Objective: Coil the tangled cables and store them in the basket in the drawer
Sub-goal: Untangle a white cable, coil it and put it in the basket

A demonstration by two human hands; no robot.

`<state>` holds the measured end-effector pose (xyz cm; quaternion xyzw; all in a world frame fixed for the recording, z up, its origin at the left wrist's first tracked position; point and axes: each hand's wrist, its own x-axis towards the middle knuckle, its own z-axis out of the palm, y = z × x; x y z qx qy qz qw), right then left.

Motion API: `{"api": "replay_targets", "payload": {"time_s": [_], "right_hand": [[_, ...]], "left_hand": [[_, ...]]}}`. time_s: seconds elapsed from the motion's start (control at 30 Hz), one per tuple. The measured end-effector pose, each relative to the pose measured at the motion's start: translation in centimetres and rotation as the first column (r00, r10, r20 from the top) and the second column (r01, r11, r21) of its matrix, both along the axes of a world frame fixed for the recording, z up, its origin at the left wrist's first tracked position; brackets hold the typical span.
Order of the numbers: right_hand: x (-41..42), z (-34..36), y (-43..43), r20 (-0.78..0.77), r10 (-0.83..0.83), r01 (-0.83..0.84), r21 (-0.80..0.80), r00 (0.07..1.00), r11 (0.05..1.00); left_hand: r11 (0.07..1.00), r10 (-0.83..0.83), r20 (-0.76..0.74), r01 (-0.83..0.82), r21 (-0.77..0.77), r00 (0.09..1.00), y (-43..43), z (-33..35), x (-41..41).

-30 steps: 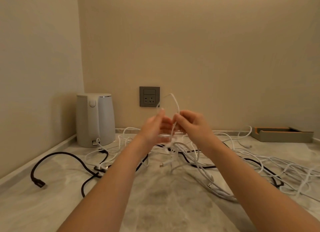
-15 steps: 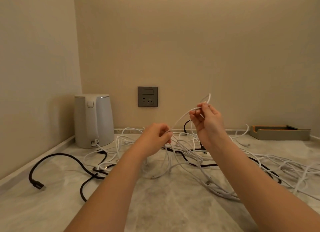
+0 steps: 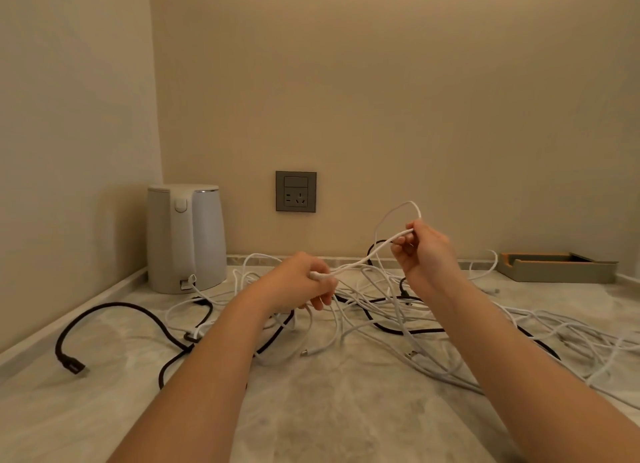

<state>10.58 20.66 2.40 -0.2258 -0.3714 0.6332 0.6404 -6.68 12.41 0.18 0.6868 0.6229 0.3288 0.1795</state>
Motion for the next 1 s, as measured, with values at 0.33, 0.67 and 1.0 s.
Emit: {"api": "replay_targets", "payload": {"time_s": [0.33,0.67,1.0], "right_hand": [[0.8,-2.5,1.2,0.621,-0.4,0.155,0.41,0.674,0.899],[-1.5,-2.0,1.3,0.627,-0.701,-0.143,0.771,0.339,0.621],[-6.7,1.2,-2.2,0.665,-0.745,-0.597,0.578,-0.05,0.556]], "left_hand": [[0.898,-0.258,0.517,0.401,-0.184,0.816,-1.5,1.6,1.9],[0.876,-0.352,0.933,0.377,0.302,0.071,-1.3,1.9,-1.5],[0.936,-0.348,0.92,-0.023,0.35,-0.179,-1.3,1.9,-3.6]]}}
